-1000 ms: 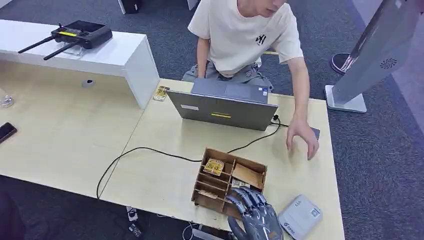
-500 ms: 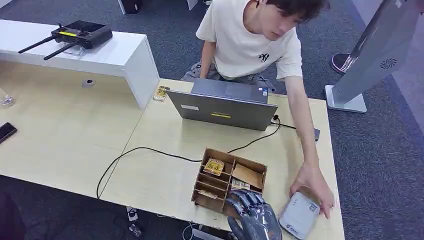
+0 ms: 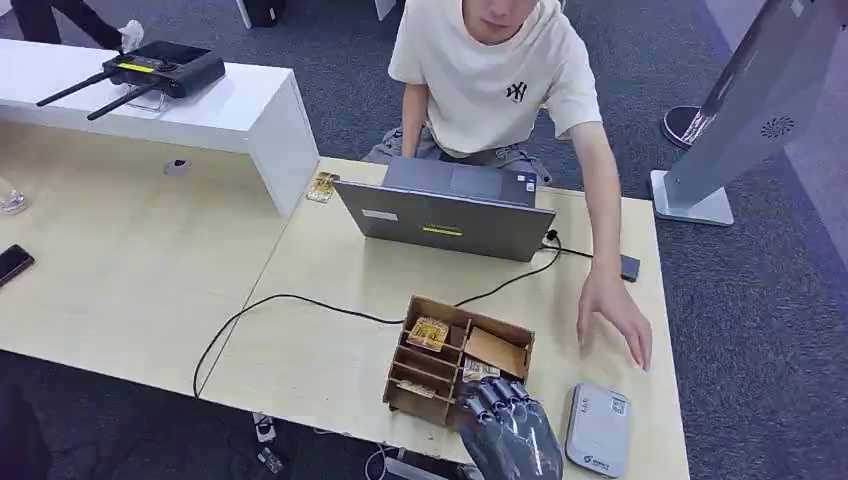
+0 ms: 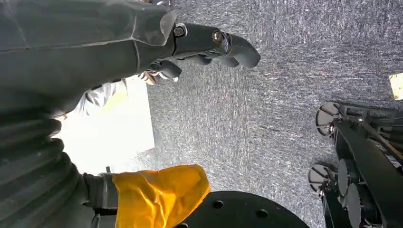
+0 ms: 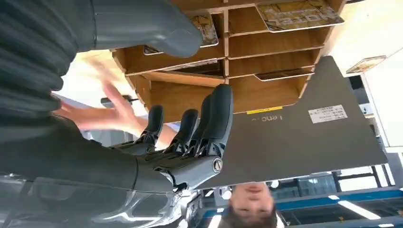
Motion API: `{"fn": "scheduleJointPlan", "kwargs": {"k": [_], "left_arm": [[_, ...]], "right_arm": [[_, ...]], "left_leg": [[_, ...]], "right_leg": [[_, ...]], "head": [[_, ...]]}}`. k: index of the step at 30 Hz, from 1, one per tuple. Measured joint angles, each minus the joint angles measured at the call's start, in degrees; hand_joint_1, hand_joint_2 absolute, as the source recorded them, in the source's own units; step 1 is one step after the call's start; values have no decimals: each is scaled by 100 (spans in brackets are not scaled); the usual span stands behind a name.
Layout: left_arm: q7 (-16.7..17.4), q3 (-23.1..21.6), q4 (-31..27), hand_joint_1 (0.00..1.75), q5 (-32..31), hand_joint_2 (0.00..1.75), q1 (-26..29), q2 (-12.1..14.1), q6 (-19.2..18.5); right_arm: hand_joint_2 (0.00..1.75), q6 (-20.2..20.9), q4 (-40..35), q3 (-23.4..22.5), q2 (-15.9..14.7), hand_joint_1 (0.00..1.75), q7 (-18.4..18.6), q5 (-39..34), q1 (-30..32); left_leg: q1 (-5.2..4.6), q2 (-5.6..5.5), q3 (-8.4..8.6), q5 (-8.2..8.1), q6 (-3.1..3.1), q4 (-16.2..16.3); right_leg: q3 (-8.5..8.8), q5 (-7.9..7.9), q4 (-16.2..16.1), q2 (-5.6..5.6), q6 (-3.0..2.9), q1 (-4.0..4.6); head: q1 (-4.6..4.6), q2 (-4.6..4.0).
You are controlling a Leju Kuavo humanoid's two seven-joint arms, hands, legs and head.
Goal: Pass the card to the sensor for recognition and then transmit it.
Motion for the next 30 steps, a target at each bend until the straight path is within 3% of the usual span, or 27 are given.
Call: {"fn": "scheduleJointPlan", "kwargs": {"k": [4,9,30], "left_arm": [[7,-2,0,0,2,175,0,0,-11],[13,-2,0,0,2,175,0,2,-13],[29,-2,0,0,-9,175,0,2,-13]], "right_arm": [[175,59,37,0,0,61,68,15,-7],[175,101,63,0,0,54,85,17,-17],[175,273,225,0,68,66,208,-63,-90]], "left_leg": [[0,0,0,0,0,0],[0,0,0,0,0,0],[0,0,0,0,0,0]], "right_leg": [[0,0,0,0,0,0],[0,0,0,0,0,0],[0,0,0,0,0,0]], "head": [[2,0],[0,0],[0,0]]}}
